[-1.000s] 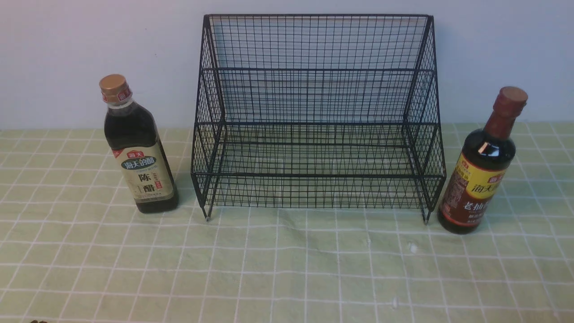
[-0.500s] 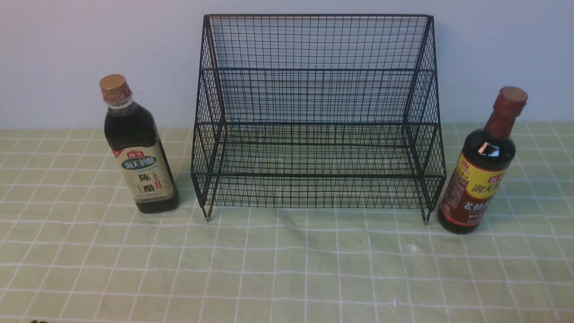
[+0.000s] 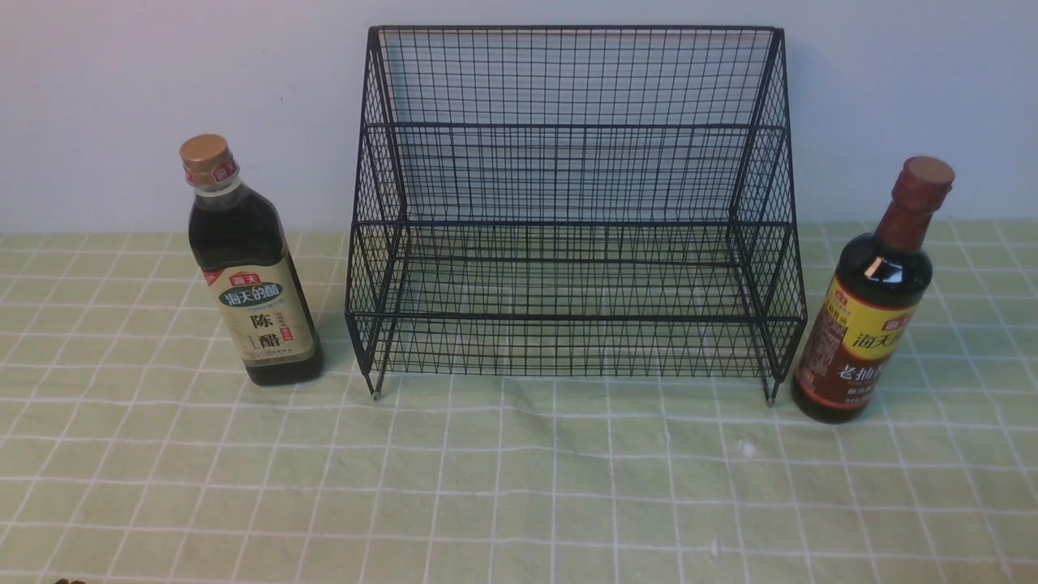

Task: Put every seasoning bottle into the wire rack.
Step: Use the right arm to grab the condiment bottle closest to it

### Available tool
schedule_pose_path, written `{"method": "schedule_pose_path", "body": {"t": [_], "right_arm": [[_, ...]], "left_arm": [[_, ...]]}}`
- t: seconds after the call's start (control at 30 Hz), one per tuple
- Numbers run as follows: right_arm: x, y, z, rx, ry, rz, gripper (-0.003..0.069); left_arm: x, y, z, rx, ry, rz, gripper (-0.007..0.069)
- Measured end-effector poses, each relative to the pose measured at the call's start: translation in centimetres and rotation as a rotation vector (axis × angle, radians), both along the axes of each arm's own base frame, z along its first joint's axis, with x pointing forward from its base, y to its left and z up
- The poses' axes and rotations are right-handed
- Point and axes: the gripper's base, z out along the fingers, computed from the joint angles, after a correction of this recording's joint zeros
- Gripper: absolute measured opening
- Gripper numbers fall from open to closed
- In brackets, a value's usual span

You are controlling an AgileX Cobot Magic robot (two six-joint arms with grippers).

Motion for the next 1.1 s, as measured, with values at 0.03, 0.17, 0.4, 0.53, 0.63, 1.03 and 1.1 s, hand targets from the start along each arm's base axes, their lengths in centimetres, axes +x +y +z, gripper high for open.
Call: {"method": "schedule_pose_path", "body": {"t": [0.03, 0.17, 0.4, 0.53, 0.63, 1.03, 1.1], "right_arm": [[0.0, 0.0, 0.1, 0.012, -0.01, 0.001, -0.0013], [0.2, 0.2, 0.8, 0.165, -0.109, 0.001, -0.0013], [0.1, -0.2, 3.2, 0.627, -0.387, -0.035, -0.0013], [0.0, -0.4, 3.5, 0.675, -0.436, -0.046, -0.0013], [-0.1, -0.6, 4.0, 0.697, -0.491, -0.054, -0.0013], [-0.6, 0.3, 14.0, 0.484, -0.464, 0.038, -0.0013], [1.2, 0.5, 15.8, 0.397, -0.257, 0.029, -0.0013]], "left_arm": [[0.0, 0.0, 0.0, 0.0, 0.0, 0.0, -0.0006], [0.0, 0.0, 0.0, 0.0, 0.0, 0.0, -0.0006], [0.0, 0.0, 0.0, 0.0, 0.0, 0.0, -0.0006], [0.0, 0.0, 0.0, 0.0, 0.0, 0.0, -0.0006], [0.0, 0.0, 0.0, 0.0, 0.0, 0.0, -0.0006], [0.0, 0.0, 0.0, 0.0, 0.0, 0.0, -0.0006], [0.0, 0.0, 0.0, 0.0, 0.0, 0.0, -0.0006]]}}
